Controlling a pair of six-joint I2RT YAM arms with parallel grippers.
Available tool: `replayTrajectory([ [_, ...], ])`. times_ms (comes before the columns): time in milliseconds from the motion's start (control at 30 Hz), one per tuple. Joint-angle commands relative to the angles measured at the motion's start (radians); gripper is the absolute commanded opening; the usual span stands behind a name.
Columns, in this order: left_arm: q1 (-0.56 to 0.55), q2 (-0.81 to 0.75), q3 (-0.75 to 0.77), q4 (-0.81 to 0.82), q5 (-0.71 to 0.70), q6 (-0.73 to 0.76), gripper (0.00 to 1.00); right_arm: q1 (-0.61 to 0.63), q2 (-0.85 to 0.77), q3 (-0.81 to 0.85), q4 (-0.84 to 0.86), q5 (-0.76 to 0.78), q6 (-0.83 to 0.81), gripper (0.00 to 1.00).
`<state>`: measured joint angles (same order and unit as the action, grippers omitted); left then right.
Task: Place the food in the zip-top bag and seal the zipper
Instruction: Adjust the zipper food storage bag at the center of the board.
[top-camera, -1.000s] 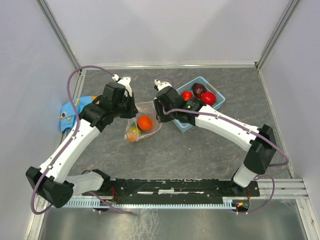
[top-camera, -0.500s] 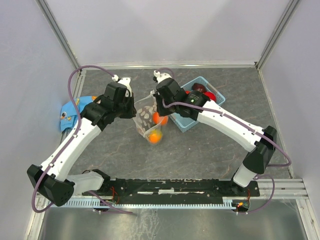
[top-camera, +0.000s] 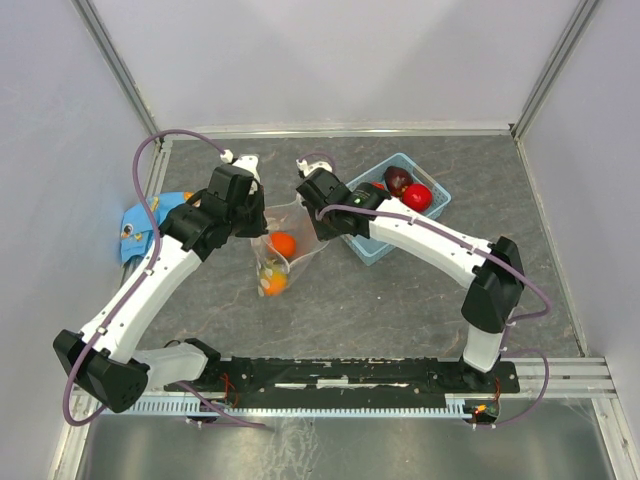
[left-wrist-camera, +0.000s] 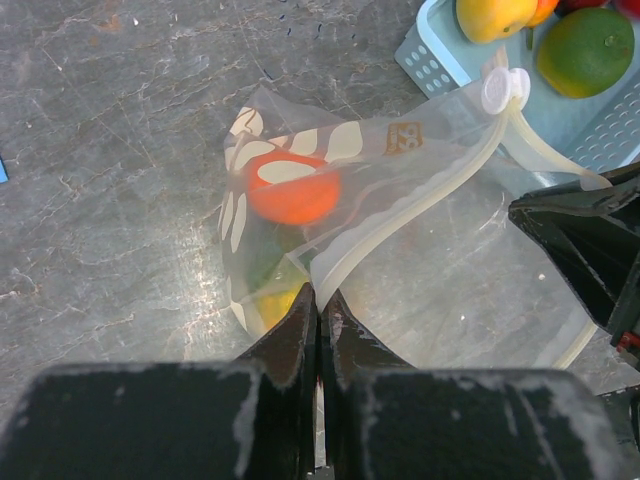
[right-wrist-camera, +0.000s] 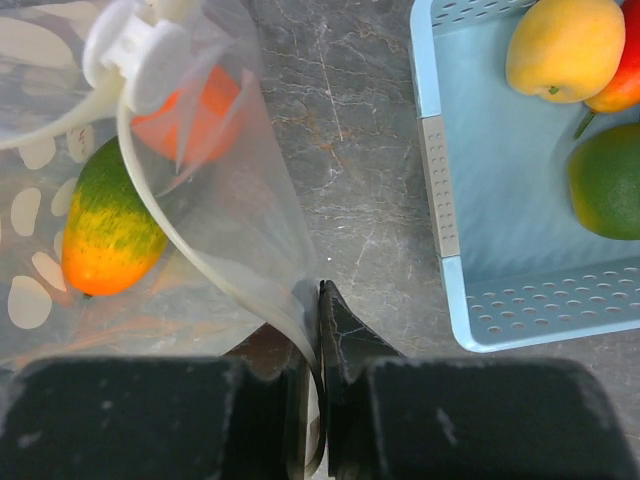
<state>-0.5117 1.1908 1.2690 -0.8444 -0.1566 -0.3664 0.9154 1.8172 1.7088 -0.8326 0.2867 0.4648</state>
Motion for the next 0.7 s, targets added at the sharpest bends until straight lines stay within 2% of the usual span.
replayTrajectory([
  [0,0.003,-0.025,0.049,0.002,-0.051,0.038,0.03,-0.004,-0.040,0.018,0.038,0.039,-0.019,0.19],
  [233,0.004,-0.019,0.009,0.021,-0.090,0.039,0.03,-0.008,-0.170,-0.095,0.187,-0.074,-0.059,0.47],
  [433,0.008,-0.051,-0.047,0.053,-0.082,0.042,0.03,-0.015,-0.310,-0.223,0.281,-0.182,-0.146,0.66],
  [567,0.016,-0.087,-0.080,0.079,-0.079,0.046,0.03,-0.052,-0.394,-0.291,0.285,-0.179,-0.182,0.75],
  [667,0.021,-0.111,-0.095,0.092,-0.069,0.050,0.03,-0.093,-0.421,-0.324,0.270,-0.108,-0.221,0.82],
])
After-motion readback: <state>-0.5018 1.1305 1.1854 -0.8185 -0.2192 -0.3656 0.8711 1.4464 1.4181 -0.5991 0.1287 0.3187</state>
